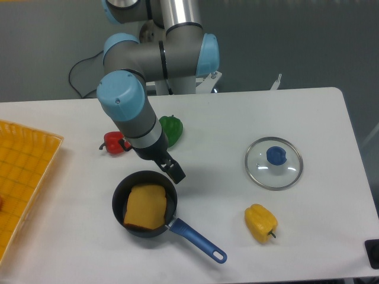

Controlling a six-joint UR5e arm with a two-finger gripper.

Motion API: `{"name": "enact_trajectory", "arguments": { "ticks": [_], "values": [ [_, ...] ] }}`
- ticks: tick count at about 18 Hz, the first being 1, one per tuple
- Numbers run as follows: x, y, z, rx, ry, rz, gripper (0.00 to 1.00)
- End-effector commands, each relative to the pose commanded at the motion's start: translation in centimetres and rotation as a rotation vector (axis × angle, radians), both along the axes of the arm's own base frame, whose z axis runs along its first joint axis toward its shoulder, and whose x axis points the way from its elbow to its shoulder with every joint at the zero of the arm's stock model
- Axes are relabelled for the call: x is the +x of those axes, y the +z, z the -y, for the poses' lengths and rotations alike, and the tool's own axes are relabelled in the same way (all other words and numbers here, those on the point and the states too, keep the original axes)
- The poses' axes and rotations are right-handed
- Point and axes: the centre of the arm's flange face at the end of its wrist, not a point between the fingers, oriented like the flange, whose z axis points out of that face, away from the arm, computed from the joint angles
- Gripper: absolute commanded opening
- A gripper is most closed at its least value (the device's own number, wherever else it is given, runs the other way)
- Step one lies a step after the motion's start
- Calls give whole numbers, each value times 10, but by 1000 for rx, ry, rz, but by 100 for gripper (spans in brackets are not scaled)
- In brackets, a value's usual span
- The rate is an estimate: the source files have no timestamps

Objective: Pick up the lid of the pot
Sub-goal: 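Move the gripper from above the saucepan toward the glass lid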

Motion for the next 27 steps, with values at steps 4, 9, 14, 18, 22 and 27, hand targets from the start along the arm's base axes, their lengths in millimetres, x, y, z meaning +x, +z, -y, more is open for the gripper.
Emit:
{"name": "enact_trajectory", "arguments": {
  "ticks": [4, 9, 14, 18, 22, 27],
  "values": [
    [2, 0, -1, 11, -1, 7, 100],
    [-5, -1, -1, 76, 19, 85, 100],
    [-4, -19, 6, 56, 40, 94, 100],
    [-5, -26, 11, 49, 48, 101, 100],
    [-2, -38, 21, 56, 55, 100, 100],
    [-18, -29, 24, 62, 72, 72, 100]
  ]
}}
